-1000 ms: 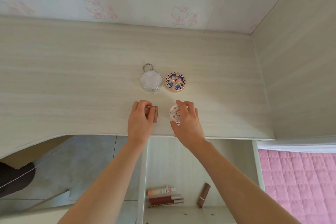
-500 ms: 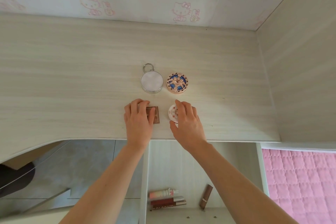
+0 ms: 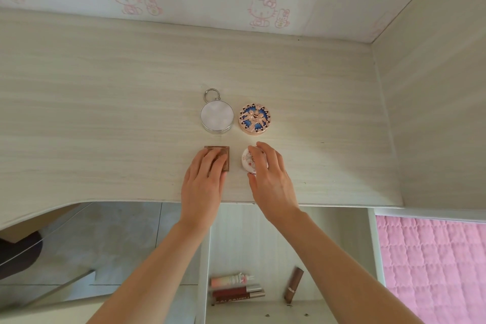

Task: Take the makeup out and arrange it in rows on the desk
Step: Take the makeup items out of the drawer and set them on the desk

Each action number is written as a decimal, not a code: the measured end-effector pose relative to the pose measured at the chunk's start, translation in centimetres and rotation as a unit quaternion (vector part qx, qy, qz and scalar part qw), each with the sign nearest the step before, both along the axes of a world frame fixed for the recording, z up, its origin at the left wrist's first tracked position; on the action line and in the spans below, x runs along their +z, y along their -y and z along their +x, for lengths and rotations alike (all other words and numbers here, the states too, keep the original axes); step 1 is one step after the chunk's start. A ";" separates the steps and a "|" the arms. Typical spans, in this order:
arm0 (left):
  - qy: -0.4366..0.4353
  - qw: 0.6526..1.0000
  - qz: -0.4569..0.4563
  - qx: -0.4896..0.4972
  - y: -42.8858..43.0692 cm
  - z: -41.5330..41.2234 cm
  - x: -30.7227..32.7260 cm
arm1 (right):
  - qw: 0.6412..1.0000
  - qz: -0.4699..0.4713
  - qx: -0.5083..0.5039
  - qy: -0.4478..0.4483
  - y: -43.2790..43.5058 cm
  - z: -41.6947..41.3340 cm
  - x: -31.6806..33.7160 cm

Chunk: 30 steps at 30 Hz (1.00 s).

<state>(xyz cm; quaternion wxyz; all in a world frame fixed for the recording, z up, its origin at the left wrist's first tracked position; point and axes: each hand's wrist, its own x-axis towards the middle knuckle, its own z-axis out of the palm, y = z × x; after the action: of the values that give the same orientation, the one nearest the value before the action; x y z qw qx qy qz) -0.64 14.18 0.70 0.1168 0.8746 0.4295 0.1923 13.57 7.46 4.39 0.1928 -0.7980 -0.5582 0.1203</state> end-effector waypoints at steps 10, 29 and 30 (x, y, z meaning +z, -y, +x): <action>-0.027 1.000 0.003 0.005 -1.6 1.9 0.2 | 1.000 0.002 0.012 0.002 -2.0 1.3 -0.1; 0.002 0.999 0.005 -0.044 7.1 -2.4 1.3 | 1.000 -0.016 0.019 -0.019 8.5 1.6 1.2; -0.005 0.999 -0.007 -0.047 8.2 -2.7 1.2 | 0.999 -0.017 0.021 -0.022 9.5 1.4 1.1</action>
<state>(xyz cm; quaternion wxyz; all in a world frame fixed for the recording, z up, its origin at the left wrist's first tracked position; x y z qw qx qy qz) -3.29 5.96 1.94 0.1295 0.8941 0.3897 0.1788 15.00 -2.08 5.53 0.1884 -0.7864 -0.5684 0.1516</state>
